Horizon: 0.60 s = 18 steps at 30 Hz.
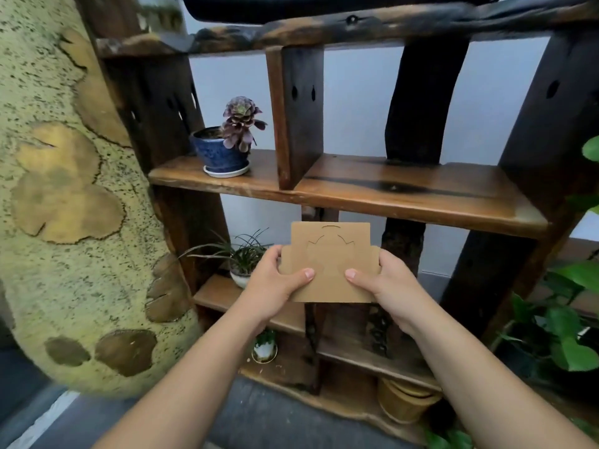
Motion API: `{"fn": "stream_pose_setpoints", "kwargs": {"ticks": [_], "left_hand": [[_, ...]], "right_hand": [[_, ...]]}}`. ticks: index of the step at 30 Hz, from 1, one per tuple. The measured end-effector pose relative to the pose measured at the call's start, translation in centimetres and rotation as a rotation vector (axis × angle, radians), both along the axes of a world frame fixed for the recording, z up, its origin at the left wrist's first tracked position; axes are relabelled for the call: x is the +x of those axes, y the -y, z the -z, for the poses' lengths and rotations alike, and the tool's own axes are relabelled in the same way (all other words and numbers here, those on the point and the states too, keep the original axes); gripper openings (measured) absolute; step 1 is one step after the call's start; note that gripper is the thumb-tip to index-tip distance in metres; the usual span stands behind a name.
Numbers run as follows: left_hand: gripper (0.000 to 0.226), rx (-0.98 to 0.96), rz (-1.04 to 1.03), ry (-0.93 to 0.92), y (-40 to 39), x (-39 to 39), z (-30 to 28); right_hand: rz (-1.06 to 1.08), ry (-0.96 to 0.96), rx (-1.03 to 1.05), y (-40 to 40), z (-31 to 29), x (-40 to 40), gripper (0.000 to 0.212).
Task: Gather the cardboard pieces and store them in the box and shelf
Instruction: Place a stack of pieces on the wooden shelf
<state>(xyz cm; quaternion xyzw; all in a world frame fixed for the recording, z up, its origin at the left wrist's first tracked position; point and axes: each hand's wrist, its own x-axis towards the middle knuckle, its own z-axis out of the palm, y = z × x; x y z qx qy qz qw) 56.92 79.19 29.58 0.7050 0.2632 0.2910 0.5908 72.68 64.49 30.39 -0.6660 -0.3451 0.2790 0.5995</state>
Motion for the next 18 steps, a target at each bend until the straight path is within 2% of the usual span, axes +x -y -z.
{"fn": "stream_pose_setpoints", "kwargs": {"ticks": [10,15,18], "left_hand": [[0.06,-0.037,-0.211,0.041,-1.9,-10.9,2.1],[0.052,-0.047,-0.317,0.02,-4.5,-19.9,2.8],[0.056,-0.074,-0.397,-0.002,-6.0,-25.7,3.5]], "right_hand": [[-0.117,-0.006,-0.067,-5.3,1.4,-8.9,0.038],[-0.211,0.002,-0.109,-9.8,2.3,-16.7,0.039],[-0.27,0.05,-0.126,-12.2,2.8,-22.2,0.032]]}}
